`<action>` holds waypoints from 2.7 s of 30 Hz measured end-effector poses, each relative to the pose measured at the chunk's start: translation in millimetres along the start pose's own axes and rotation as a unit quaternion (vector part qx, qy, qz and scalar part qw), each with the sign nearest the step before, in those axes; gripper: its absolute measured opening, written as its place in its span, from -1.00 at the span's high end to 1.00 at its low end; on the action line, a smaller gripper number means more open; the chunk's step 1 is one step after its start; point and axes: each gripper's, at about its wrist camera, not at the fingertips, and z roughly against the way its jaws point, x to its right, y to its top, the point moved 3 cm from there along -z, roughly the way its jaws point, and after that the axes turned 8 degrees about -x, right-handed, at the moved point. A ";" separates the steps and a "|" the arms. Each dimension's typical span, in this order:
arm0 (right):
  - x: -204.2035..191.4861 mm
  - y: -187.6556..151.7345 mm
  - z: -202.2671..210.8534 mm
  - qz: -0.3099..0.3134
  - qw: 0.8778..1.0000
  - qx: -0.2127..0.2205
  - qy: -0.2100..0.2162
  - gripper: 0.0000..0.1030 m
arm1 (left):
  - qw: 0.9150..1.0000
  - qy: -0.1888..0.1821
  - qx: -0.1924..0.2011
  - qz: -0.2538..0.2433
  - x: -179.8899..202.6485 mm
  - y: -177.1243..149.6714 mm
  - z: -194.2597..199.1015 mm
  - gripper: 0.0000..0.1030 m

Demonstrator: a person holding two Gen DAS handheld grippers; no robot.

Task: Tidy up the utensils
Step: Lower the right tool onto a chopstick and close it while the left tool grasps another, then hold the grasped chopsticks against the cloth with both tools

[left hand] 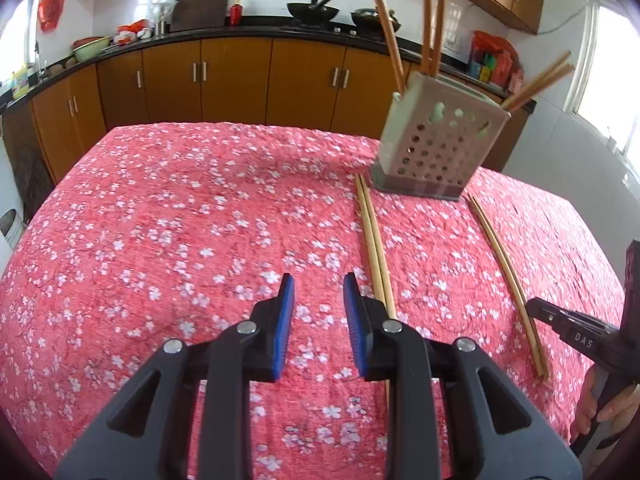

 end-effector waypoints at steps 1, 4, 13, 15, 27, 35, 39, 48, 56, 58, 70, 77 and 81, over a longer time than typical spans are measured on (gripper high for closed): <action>0.1 -1.0 -1.2 0.004 1.000 -0.001 -0.005 0.84 | 1.000 -0.002 -0.003 -0.004 4.0 0.2 -1.8 0.49; 0.0 0.6 -5.0 0.022 0.999 0.005 -0.032 0.84 | 1.000 -0.007 -0.009 -0.012 9.3 -0.6 -5.0 0.49; 31.0 12.1 -2.6 -0.025 0.997 0.019 -0.069 0.85 | 0.997 -0.034 -0.040 -0.047 28.8 -9.3 -18.8 0.50; 32.0 10.6 -1.3 -0.023 0.997 0.020 -0.070 0.85 | 0.997 -0.033 -0.047 -0.054 31.7 -11.5 -22.7 0.53; 29.9 5.8 4.6 -0.015 0.997 0.021 -0.076 0.85 | 0.994 0.017 -0.066 -0.091 41.8 -17.2 -37.8 0.61; 27.4 4.5 4.9 -0.002 0.997 0.022 -0.074 0.85 | 0.995 0.040 -0.064 -0.057 28.0 -5.8 -44.5 0.84; 43.7 11.1 7.0 -0.018 0.995 0.030 -0.094 0.85 | 0.996 0.068 -0.063 -0.015 -8.7 7.4 -45.3 0.84; 58.2 16.6 8.2 -0.031 0.993 0.035 -0.108 0.84 | 0.997 0.062 -0.049 0.026 -37.1 15.2 -46.4 0.81; 58.0 16.8 8.0 -0.030 0.993 0.034 -0.110 0.83 | 0.997 0.041 -0.047 0.040 -38.9 13.3 -41.6 0.80; 57.6 16.9 7.2 -0.029 0.993 0.034 -0.112 0.83 | 0.997 0.042 -0.048 0.039 -38.8 13.3 -41.9 0.79; 59.0 16.6 7.5 -0.028 0.993 0.034 -0.112 0.83 | 0.997 0.043 -0.049 0.041 -38.0 13.3 -41.0 0.79; 58.2 16.6 7.3 -0.028 0.993 0.034 -0.112 0.82 | 0.997 0.040 -0.049 0.044 -38.2 13.3 -41.9 0.79; 57.9 16.7 7.3 -0.028 0.993 0.034 -0.112 0.82 | 0.997 0.038 -0.049 0.045 -38.3 13.2 -41.8 0.79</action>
